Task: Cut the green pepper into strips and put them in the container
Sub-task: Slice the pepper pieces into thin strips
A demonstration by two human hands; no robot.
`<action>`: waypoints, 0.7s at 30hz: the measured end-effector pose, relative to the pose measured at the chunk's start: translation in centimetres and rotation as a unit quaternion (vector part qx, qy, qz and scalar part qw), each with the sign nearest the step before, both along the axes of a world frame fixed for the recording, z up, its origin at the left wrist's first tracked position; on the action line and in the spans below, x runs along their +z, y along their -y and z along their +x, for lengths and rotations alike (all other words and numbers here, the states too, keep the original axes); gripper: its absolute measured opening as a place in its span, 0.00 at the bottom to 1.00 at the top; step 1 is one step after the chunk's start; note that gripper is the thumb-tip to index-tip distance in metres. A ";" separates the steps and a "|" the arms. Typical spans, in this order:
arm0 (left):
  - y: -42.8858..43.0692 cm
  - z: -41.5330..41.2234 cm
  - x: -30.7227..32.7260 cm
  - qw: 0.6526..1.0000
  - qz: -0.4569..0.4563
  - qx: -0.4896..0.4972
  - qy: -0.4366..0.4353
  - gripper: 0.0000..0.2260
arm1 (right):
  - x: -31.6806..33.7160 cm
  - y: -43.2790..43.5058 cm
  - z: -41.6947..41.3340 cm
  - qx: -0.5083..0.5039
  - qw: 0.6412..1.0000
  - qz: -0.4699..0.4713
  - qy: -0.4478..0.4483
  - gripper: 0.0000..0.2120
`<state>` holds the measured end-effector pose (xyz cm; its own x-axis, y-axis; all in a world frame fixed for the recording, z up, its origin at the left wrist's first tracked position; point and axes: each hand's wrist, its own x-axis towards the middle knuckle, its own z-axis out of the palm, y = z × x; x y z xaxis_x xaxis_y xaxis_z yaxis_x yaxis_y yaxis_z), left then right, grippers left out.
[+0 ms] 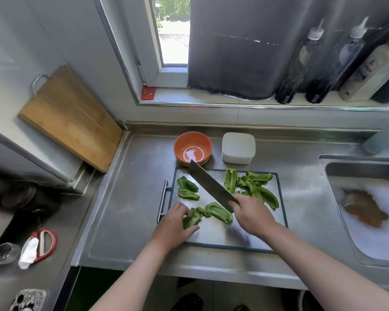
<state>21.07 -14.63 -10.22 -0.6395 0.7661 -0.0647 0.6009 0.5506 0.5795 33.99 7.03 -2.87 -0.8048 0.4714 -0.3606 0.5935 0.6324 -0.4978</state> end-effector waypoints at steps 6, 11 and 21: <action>-2.9 -1.1 1.0 0.994 0.018 -0.047 -0.099 0.09 | 0.7 -1.4 -0.2 -0.038 0.999 -0.005 -0.014 0.10; -6.3 -1.8 1.3 0.980 -0.129 -0.094 -0.120 0.13 | 0.6 -1.2 0.4 -0.061 0.998 -0.008 -0.020 0.09; -7.1 -3.5 0.1 0.984 -0.013 -0.119 -0.135 0.10 | 0.4 -2.0 2.4 -0.128 0.992 -0.012 -0.015 0.08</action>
